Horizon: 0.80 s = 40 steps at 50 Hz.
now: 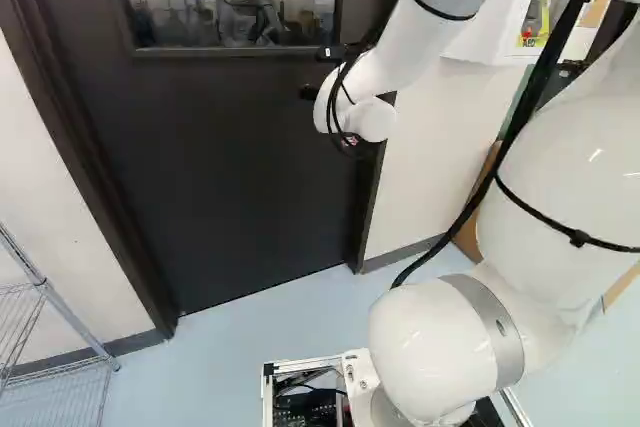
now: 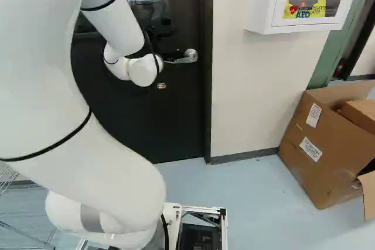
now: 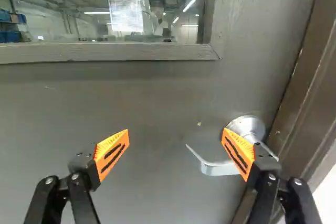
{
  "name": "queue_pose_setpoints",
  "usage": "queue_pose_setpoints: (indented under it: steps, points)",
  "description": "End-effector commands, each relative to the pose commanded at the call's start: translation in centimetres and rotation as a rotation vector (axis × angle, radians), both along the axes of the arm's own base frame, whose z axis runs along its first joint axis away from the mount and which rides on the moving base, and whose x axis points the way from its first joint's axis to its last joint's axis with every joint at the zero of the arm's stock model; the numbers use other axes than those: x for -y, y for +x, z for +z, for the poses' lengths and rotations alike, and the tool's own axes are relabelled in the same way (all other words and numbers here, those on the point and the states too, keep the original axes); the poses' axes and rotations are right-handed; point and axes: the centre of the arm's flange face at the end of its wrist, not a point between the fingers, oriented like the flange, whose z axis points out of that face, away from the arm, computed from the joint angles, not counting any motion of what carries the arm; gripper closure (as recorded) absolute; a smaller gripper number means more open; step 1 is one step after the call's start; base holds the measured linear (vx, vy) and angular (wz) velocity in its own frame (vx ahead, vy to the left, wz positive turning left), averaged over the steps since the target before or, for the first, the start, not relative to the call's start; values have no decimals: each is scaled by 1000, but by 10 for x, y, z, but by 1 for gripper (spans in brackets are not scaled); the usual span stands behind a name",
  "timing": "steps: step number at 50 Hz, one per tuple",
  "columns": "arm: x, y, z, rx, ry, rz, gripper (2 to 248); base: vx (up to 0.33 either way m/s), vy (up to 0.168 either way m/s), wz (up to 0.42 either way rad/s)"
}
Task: Open the door and move inside
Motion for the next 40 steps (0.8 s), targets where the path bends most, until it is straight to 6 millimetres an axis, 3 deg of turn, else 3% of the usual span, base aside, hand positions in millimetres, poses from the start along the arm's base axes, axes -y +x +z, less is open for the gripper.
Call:
queue_pose_setpoints:
  steps: [27, 40]
  points:
    - [0, 4, 14, -61, -5, -1, 3, 0, 0, 0]
    - [0, 5, 4, -81, -7, -1, 3, 0, 0, 0]
